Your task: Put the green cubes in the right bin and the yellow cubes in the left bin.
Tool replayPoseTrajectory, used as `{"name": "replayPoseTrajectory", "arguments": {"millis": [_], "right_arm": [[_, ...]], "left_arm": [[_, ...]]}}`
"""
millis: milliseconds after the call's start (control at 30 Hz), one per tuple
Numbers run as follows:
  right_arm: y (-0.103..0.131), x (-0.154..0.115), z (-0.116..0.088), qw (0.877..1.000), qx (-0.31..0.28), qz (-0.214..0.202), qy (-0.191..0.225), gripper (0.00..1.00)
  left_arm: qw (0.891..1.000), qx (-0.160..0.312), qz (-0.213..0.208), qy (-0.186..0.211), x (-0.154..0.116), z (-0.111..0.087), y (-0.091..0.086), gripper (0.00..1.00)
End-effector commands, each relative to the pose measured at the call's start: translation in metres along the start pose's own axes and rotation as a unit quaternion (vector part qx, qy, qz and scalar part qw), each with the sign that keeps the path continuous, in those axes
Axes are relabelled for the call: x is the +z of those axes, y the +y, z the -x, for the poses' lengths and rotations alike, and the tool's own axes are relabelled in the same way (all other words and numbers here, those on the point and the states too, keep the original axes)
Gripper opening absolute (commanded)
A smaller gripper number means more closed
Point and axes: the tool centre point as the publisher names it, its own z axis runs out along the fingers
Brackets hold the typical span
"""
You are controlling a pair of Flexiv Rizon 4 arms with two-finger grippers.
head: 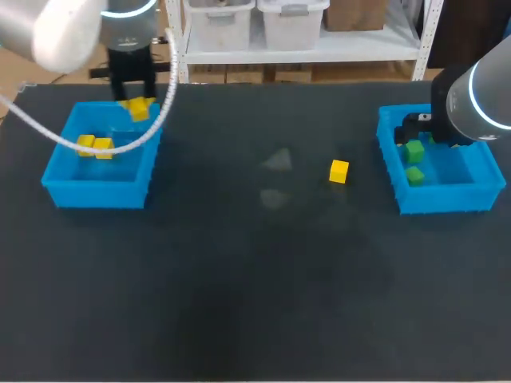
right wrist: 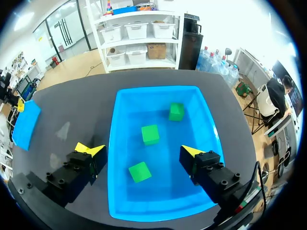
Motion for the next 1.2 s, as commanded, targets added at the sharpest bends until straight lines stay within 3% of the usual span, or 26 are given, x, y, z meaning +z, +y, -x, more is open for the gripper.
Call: {"name": "replayPoseTrajectory", "arguments": {"millis": [33, 100, 167, 200, 267, 367, 467, 600, 767, 900, 933, 1200], "right_arm": [[-0.001, -0.001, -0.003, 1.000, 0.001, 0.000, -0.005, 1.00], [-0.001, -0.001, -0.003, 1.000, 0.001, 0.000, -0.005, 1.00], [-0.001, -0.001, -0.003, 1.000, 0.001, 0.000, -0.005, 1.00], [-0.001, -0.001, -0.003, 1.000, 0.001, 0.000, -0.005, 1.00], [-0.001, -0.001, -0.003, 1.000, 0.001, 0.000, -0.005, 1.00], [-0.001, -0.001, -0.003, 1.000, 0.001, 0.000, -0.005, 1.00], [-0.001, -0.001, -0.003, 1.000, 0.001, 0.000, -0.005, 1.00], [-0.001, -0.001, -0.003, 1.000, 0.001, 0.000, -0.005, 1.00], [-0.001, -0.001, -0.003, 1.000, 0.001, 0.000, -0.005, 1.00], [-0.001, -0.001, -0.003, 1.000, 0.001, 0.000, -0.005, 1.00], [-0.001, -0.001, -0.003, 1.000, 0.001, 0.000, -0.005, 1.00], [-0.001, -0.001, -0.003, 1.000, 0.001, 0.000, -0.005, 1.00]], "left_arm": [[0.998, -0.025, 0.003, -0.052, 0.003, -0.005, 0.052, 0.00], [0.998, -0.030, 0.019, -0.054, 0.007, -0.004, 0.060, 0.01], [0.997, -0.030, 0.040, -0.058, 0.012, -0.004, 0.064, 0.73], [0.996, -0.031, 0.048, -0.062, 0.014, -0.004, 0.065, 1.00], [0.997, -0.025, 0.044, -0.061, 0.014, -0.006, 0.058, 1.00], [0.998, 0.007, 0.022, -0.058, 0.008, -0.014, 0.033, 1.00], [0.997, 0.057, -0.006, -0.052, 0.002, -0.023, 0.000, 1.00], [0.986, 0.155, -0.049, -0.045, -0.013, -0.049, -0.057, 1.00], [0.953, 0.284, -0.099, -0.037, -0.025, -0.086, -0.130, 1.00], [0.934, 0.339, -0.108, -0.030, -0.027, -0.110, -0.176, 1.00], [0.921, 0.368, -0.122, -0.031, -0.036, -0.134, -0.216, 1.00], [0.891, 0.410, -0.198, 0.000, -0.069, -0.178, -0.283, 1.00]]}}
